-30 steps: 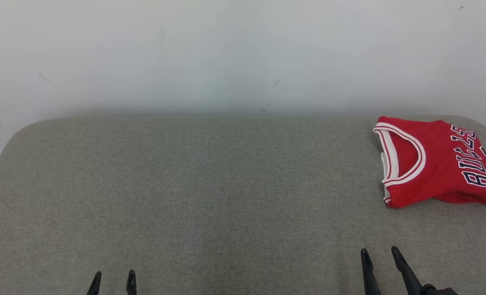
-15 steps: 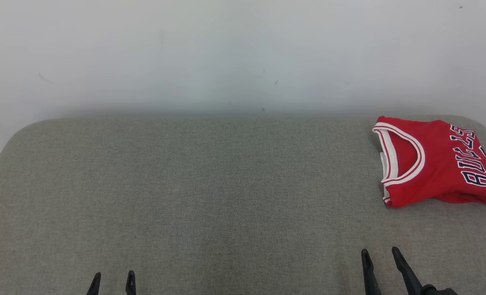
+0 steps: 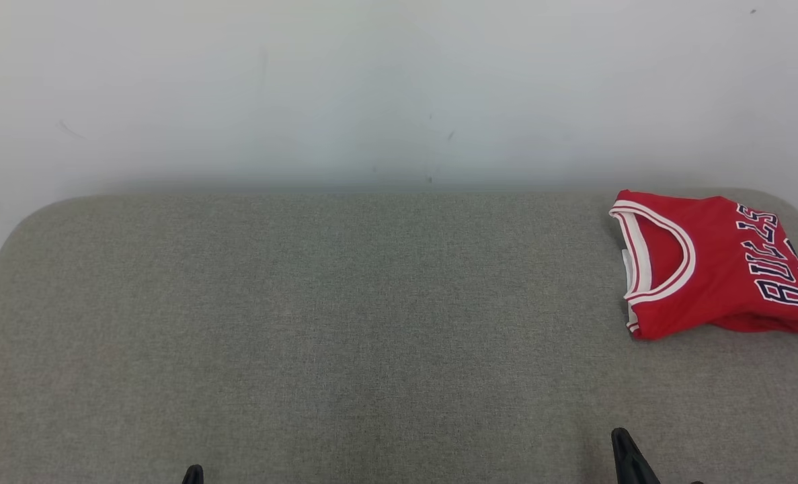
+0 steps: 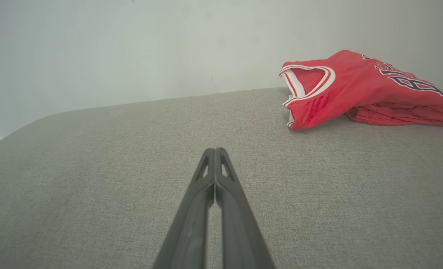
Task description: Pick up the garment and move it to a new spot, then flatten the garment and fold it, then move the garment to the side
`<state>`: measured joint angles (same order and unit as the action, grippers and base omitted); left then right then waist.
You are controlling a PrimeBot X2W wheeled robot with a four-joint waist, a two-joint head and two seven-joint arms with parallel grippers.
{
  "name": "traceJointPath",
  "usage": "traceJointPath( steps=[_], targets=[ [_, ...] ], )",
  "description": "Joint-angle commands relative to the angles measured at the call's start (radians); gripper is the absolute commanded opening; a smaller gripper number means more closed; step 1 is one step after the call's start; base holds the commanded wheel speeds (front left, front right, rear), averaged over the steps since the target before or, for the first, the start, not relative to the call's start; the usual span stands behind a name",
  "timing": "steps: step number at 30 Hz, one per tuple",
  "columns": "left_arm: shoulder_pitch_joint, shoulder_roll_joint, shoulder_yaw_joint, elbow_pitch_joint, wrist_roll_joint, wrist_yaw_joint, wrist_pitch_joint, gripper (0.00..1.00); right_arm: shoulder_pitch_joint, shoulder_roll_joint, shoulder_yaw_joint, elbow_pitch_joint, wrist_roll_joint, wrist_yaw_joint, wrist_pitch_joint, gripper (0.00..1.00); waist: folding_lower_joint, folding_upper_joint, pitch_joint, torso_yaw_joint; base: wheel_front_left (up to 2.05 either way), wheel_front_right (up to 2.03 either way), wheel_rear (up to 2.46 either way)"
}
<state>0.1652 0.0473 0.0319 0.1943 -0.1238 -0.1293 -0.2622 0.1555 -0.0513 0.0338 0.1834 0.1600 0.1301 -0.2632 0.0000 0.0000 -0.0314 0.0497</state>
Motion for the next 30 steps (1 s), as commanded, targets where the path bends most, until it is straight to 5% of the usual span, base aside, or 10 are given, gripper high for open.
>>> traceJointPath(
  steps=[1, 30],
  targets=[
    [-0.004, 0.002, -0.004, -0.009, -0.046, 0.001, 0.007, 0.0, -0.002, -0.002, -0.002, -0.011, 0.045, 0.0, 0.006, 0.0, 0.0, 0.0, 0.001, -0.001, 0.0, 0.0, 0.0],
    [-0.086, 0.023, -0.036, -0.006, -0.571, 0.0, 0.106, 0.0, -0.028, -0.038, -0.041, -0.052, 0.575, 0.0, 0.103, 0.0, 0.0, 0.0, 0.008, -0.012, 0.0, 0.0, 0.0]
  ],
)
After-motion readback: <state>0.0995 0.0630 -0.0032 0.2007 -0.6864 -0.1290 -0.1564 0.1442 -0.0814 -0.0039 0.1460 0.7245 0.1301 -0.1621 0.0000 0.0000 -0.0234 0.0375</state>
